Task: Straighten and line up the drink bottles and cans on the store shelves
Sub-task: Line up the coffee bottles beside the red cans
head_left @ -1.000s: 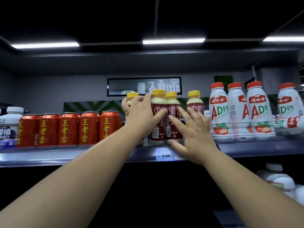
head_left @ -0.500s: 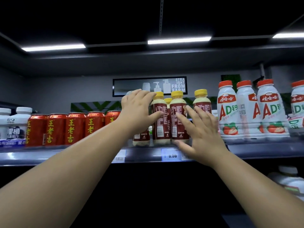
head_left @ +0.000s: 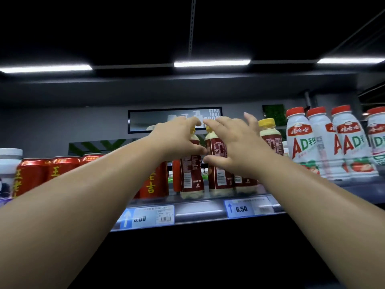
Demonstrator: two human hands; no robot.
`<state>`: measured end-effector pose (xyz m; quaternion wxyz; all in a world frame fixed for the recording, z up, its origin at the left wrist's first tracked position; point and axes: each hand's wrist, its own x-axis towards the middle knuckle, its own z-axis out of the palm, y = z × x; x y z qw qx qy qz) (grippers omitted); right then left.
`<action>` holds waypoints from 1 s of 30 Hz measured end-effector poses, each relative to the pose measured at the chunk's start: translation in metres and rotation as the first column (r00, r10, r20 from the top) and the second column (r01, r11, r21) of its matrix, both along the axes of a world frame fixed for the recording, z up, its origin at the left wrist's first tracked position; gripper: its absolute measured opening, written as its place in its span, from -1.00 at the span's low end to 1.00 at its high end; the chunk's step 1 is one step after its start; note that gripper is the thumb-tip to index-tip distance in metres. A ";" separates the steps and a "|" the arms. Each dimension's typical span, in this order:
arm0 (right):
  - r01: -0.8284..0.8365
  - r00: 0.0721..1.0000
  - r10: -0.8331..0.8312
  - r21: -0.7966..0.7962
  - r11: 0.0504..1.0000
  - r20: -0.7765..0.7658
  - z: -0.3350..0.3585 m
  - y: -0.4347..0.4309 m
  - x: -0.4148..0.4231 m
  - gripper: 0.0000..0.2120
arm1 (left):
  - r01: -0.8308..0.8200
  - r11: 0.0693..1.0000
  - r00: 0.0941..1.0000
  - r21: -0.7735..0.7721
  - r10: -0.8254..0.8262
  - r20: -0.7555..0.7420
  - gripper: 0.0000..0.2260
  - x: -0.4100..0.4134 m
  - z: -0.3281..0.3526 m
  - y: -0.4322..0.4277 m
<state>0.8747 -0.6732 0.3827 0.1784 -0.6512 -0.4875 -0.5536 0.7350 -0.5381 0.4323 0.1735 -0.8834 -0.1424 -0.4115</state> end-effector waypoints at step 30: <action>-0.353 0.895 0.279 -0.170 0.920 -0.347 0.057 0.017 -0.017 -0.39 | 0.118 0.885 0.984 -0.451 -0.165 -0.067 -0.50 -0.024 0.022 0.031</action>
